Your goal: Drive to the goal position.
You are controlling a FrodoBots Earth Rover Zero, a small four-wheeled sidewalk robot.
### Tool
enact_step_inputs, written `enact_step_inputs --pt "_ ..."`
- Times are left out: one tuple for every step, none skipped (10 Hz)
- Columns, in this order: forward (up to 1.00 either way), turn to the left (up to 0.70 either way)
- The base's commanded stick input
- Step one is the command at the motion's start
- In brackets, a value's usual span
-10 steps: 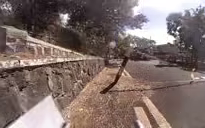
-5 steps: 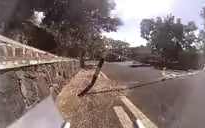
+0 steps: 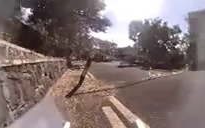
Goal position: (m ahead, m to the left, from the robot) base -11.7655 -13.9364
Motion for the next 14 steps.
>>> enact_step_inputs --pt "0.00 -0.50" --pt "0.00 -0.50" --pt "0.00 -0.50" --pt "0.00 -0.50" --pt "0.00 -0.50" --pt "0.00 -0.50" --pt "0.00 -0.50" --pt "0.00 -0.50" --pt "0.00 -0.50" --pt "0.00 -0.50" --pt "0.00 -0.50" --pt "0.00 -0.50" --pt "0.00 -0.50" --pt "0.00 -0.50"
